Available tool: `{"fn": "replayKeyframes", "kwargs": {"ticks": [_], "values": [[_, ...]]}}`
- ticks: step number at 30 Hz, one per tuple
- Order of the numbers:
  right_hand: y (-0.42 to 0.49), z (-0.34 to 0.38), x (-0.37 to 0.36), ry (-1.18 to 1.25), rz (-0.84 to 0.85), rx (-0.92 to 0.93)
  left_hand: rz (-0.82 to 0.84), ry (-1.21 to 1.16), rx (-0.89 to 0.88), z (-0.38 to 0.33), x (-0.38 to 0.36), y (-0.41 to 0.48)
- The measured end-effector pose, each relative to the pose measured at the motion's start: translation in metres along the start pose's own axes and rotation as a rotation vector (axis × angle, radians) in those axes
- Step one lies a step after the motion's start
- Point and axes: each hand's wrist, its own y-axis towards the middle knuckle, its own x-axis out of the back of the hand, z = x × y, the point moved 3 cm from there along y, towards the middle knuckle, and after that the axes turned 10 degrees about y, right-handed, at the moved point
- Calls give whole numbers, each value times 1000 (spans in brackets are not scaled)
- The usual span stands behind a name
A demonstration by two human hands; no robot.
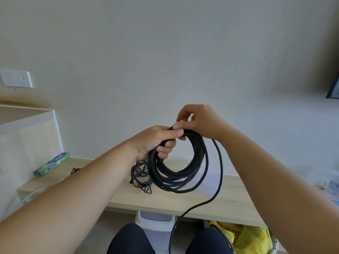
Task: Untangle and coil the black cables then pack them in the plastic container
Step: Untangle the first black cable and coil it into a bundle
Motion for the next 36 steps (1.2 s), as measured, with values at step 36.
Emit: {"fn": "replayKeyframes", "kwargs": {"ticks": [36], "values": [[-66,4,-86,-780,663,238,-1245,-160,-213,8,83,3]]}}
